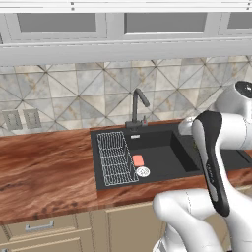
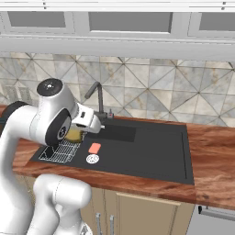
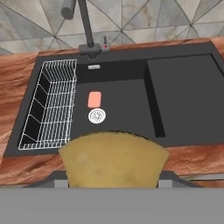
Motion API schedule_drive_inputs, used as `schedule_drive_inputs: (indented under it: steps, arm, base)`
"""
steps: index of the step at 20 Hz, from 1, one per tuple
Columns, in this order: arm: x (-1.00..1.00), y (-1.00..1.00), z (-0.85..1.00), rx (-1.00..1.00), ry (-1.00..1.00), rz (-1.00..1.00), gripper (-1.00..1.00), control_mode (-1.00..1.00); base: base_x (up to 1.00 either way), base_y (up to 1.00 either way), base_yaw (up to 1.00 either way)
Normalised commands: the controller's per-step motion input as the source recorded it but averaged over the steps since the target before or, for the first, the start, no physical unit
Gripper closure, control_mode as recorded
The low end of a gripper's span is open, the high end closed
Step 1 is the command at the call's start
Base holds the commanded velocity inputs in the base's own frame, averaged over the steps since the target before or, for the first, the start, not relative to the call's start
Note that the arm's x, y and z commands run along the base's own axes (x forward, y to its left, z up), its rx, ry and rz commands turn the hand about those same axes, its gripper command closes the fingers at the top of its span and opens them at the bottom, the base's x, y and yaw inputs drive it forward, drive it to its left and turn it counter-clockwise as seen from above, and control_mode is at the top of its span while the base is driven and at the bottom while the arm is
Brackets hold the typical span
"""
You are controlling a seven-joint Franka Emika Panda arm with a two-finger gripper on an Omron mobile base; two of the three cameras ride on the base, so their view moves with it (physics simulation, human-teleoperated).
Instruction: Pick up the bar soap and sponge from the sink, and place them back in the cabinet, and close the cabinet doors.
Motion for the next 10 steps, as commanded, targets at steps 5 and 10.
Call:
schedule_drive_inputs:
  steps: [5,10]
  arm:
    - [-0.11,0.15,0.26,-0.04,0.00,0.00,1.00,-1.00]
    - [-0.06,0.06,0.27,-0.02,-0.02,0.01,1.00,-1.00]
  base:
    - [0.00,0.00,0.00]
    - [0.00,0.00,0.00]
